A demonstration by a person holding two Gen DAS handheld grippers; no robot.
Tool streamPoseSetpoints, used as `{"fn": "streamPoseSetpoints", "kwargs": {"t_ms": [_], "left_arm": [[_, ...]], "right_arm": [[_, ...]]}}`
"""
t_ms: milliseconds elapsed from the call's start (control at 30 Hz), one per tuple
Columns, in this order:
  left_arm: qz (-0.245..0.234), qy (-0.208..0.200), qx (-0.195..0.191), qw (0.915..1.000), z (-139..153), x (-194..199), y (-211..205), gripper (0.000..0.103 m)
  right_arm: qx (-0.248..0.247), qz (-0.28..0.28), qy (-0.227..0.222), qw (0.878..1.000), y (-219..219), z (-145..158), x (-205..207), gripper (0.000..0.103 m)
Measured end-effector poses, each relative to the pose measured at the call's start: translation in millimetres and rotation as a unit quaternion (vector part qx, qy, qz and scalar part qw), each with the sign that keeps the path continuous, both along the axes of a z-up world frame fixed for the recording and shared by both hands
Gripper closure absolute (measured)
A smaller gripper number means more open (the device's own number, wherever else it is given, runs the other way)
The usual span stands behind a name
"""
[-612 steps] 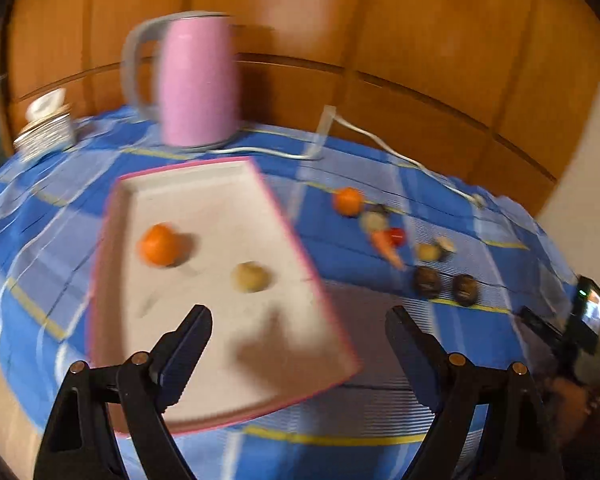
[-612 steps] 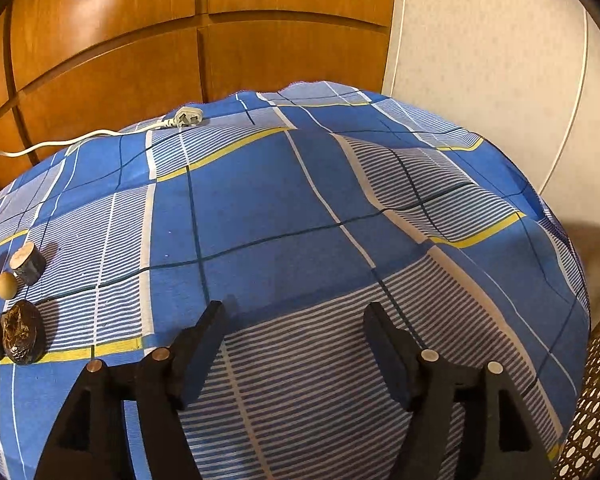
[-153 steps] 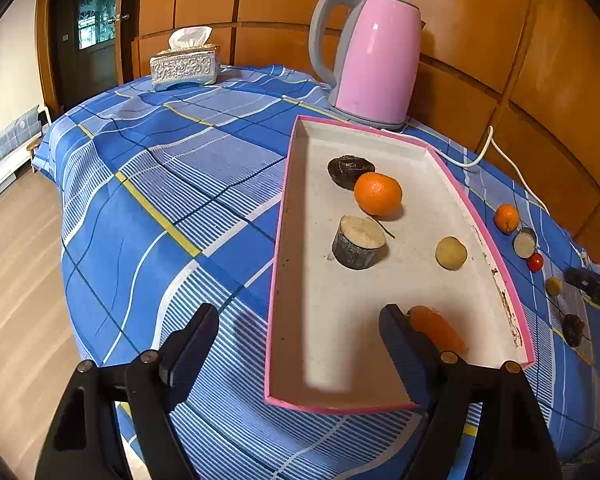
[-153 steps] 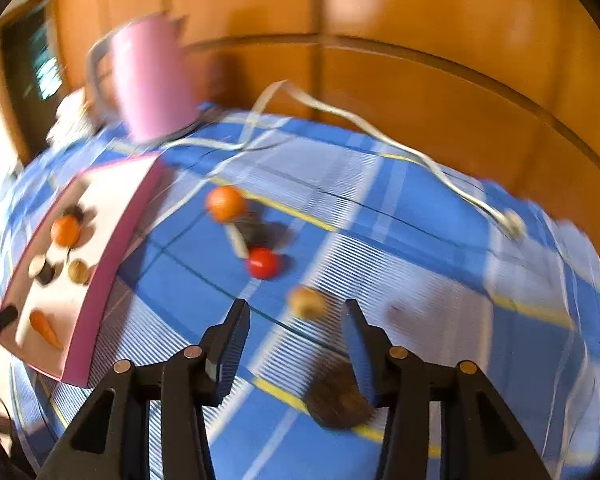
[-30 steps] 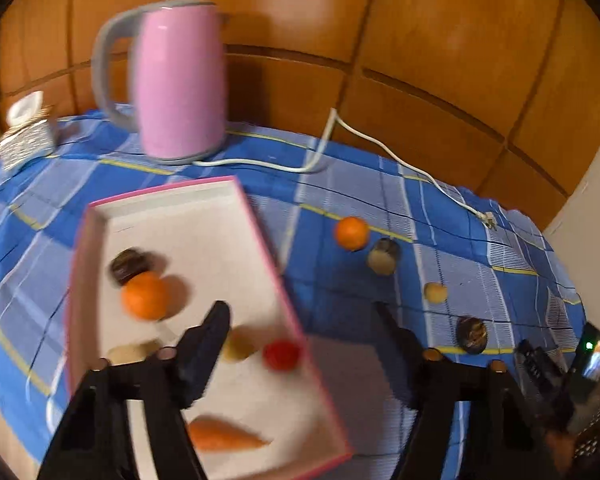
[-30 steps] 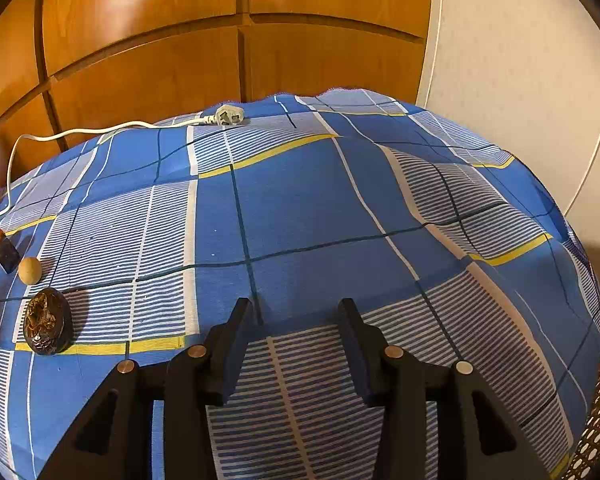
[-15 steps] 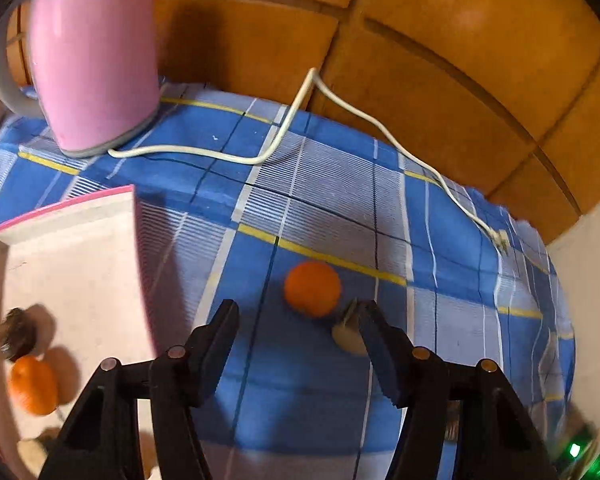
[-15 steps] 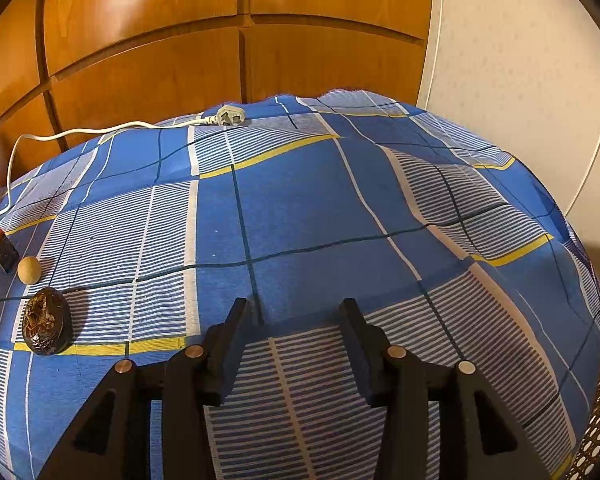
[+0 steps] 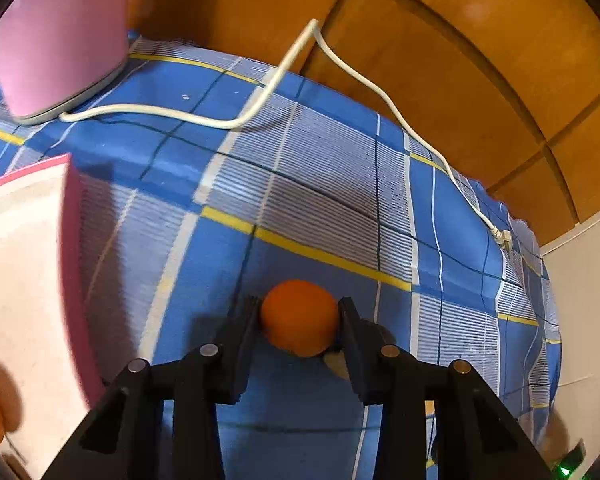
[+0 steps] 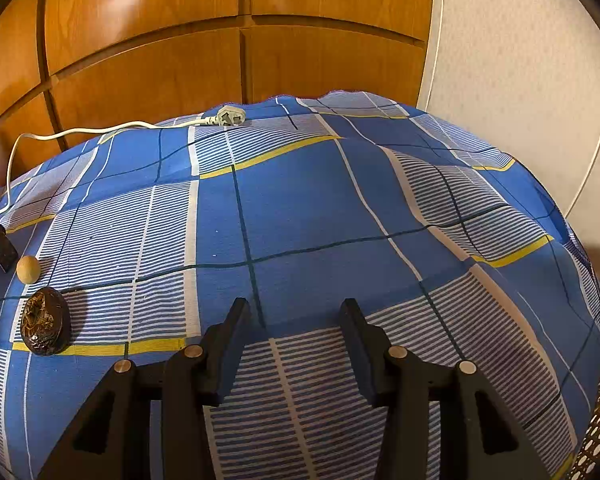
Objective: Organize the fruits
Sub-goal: 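Reach the left gripper to the small orange on the cloth and grasp it, then carry the orange with the left gripper into the tray and release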
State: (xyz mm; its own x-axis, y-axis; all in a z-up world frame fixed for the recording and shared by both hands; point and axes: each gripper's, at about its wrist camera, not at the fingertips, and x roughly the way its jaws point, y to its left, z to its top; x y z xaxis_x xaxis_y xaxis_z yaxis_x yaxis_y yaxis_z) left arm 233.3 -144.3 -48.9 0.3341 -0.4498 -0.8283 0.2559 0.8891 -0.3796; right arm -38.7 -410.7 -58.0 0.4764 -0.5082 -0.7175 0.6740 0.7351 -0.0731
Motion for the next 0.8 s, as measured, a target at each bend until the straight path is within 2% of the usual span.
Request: {"fn": "streamPoseSetpoints", "kwargs": {"t_ms": [67, 233, 300, 467, 633, 800], "left_arm": [[0.002, -0.006, -0.005, 1.0000, 7.4, -5.5, 7.7, 0.064], [0.012, -0.051, -0.017, 0.9985, 43.2, -24.4, 39.8, 0.064], [0.024, -0.069, -0.023, 0.9970, 57.6, -31.0, 57.6, 0.064], [0.069, -0.086, -0.038, 0.9932, 75.4, -43.6, 109.3, 0.064], [0.132, -0.109, -0.032, 0.9846, 80.5, -71.9, 166.4, 0.064], [0.203, -0.132, -0.005, 0.9703, 79.0, -109.6, 218.5, 0.064]], "right_arm": [[-0.002, 0.000, 0.001, 1.000, 0.3, -0.5, 0.4, 0.055], [-0.002, 0.000, 0.001, 1.000, -0.4, -0.7, 0.3, 0.055], [-0.002, 0.000, 0.001, 1.000, 0.3, -0.8, 0.2, 0.055], [-0.002, 0.000, 0.000, 1.000, 0.3, -0.9, 0.2, 0.055], [-0.002, 0.000, 0.000, 1.000, 0.4, -1.0, 0.2, 0.055], [-0.001, 0.000, -0.001, 1.000, 0.6, -0.9, -0.1, 0.055]]}}
